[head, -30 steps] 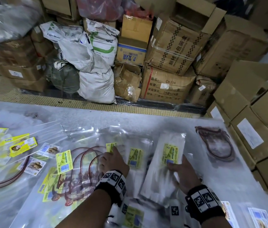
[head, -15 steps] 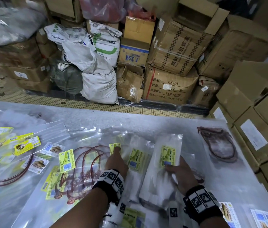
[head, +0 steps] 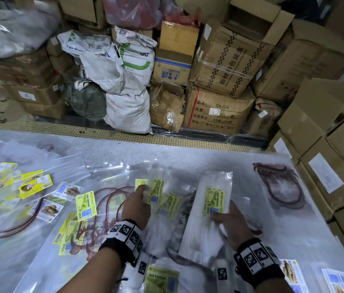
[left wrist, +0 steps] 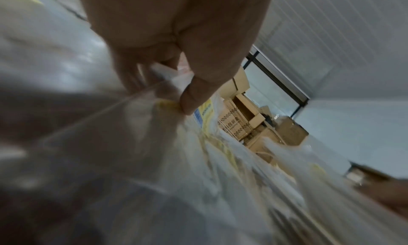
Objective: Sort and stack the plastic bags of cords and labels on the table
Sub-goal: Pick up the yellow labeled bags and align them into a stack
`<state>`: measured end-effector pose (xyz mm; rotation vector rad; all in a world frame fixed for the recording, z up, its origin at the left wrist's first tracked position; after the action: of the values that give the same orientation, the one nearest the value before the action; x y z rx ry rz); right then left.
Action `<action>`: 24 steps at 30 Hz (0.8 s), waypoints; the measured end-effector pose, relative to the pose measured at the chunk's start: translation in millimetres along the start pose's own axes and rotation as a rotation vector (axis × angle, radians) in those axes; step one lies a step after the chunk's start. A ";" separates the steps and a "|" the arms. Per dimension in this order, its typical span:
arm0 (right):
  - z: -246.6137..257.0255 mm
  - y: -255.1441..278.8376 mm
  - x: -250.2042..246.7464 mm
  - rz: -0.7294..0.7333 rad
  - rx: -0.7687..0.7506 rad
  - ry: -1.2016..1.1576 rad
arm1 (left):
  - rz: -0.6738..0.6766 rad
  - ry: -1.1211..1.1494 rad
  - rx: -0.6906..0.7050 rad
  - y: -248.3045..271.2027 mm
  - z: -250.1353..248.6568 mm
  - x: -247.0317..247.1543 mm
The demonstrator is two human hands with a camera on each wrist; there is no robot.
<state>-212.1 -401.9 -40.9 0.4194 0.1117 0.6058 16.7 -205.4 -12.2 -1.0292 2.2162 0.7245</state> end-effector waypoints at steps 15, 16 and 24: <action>-6.7 2.2 -10.0 -0.001 -0.003 0.069 | 0.253 -0.269 0.090 3.5 -22.6 47.9; -7.2 3.1 -10.7 0.001 -0.003 0.070 | 0.252 -0.250 0.073 2.8 -21.5 47.4; -10.7 2.1 -10.1 0.014 -0.012 0.043 | 0.265 -0.273 0.238 -3.5 -28.3 42.2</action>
<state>-223.9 -402.4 -50.0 0.3961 0.1459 0.6290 -10.7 -246.9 -23.1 -0.4946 2.1529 0.6496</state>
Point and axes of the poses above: each hand's wrist, its own y-axis away from the middle knuckle, its own x-axis out of the palm, z = x × y, the point moved 8 cm from there along -y, towards the middle knuckle, and after that the axes turned 3 degrees about z, right-handed, at the moved point
